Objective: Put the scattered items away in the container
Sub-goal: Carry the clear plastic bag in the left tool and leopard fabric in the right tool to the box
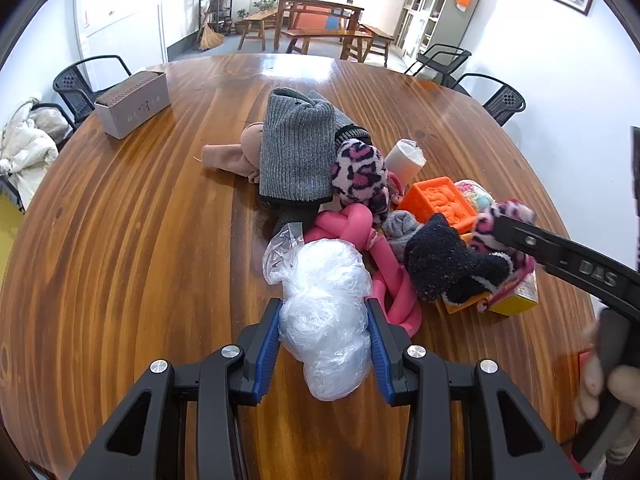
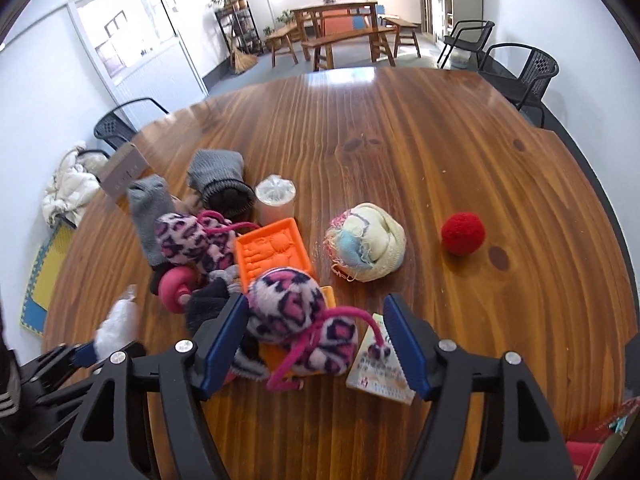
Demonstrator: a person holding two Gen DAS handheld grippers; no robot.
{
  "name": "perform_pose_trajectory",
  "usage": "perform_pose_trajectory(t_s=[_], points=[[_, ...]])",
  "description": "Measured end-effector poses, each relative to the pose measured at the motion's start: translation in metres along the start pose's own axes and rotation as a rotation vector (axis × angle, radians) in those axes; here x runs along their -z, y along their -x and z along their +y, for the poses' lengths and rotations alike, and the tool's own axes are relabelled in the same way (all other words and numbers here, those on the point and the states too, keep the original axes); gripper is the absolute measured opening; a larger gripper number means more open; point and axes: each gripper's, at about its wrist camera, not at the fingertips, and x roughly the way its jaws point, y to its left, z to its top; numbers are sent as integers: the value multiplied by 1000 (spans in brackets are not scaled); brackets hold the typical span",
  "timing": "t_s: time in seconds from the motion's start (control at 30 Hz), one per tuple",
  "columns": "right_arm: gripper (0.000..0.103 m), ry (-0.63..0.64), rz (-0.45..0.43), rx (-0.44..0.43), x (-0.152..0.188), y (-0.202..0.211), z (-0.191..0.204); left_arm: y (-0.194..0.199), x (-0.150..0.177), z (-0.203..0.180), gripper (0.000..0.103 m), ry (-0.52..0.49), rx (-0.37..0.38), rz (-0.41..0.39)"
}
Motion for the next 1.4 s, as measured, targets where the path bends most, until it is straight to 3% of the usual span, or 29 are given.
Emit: perform_pose_trajectory(t_s=[0.07, 0.17, 0.27, 0.5, 0.77, 1.1, 1.4], points=[[73, -2, -3, -29, -1, -6, -1, -2, 0, 4, 42, -4, 2, 1], [54, -9, 17, -77, -2, -10, -1, 11, 9, -8, 42, 7, -4, 7], [48, 3, 25, -86, -1, -8, 2, 26, 17, -24, 42, 20, 1, 10], [47, -55, -52, -114, 11, 40, -12, 48, 16, -48, 42, -24, 13, -36], [47, -144, -136, -137, 40, 113, -51, 85, 29, -104, 42, -87, 47, -81], [47, -265, -203, -55, 97, 191, -135, 114, 60, -208, 42, -214, 140, -100], [47, -388, -227, 74, 169, 244, -216, 130, 97, -315, 42, -374, 284, -76]])
